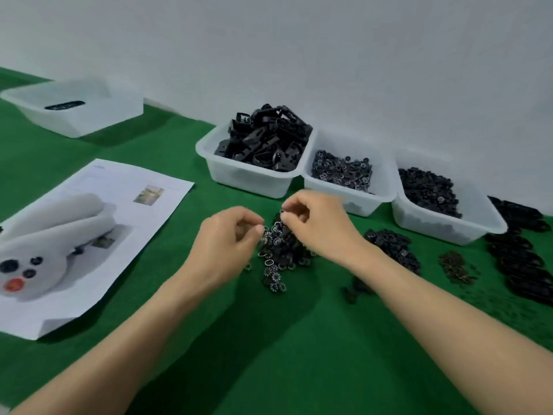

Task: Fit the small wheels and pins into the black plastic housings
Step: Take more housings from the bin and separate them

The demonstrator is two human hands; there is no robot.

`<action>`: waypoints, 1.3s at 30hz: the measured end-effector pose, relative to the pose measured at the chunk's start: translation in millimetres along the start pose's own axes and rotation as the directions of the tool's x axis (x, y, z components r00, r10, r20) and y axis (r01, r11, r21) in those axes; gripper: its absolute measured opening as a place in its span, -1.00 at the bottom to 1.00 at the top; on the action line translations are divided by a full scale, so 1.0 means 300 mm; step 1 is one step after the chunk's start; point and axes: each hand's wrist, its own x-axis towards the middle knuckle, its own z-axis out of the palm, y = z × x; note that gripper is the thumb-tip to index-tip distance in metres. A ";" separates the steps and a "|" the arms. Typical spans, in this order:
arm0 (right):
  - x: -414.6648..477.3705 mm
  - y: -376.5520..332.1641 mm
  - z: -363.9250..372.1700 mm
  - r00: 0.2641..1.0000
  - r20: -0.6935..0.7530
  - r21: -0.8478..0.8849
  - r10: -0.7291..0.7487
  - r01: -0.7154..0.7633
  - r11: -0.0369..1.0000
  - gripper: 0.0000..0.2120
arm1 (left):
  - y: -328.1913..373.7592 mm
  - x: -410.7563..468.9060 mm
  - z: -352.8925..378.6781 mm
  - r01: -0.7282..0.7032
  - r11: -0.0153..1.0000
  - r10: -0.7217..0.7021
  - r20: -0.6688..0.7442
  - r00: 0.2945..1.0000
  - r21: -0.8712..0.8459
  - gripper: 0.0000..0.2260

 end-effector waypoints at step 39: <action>0.516 -0.078 -0.112 0.990 -0.142 -0.014 -0.017 0.015 1.000 -0.45 | 0.064 0.647 -0.125 -0.291 0.950 0.285 0.067 0.956 0.117 -0.40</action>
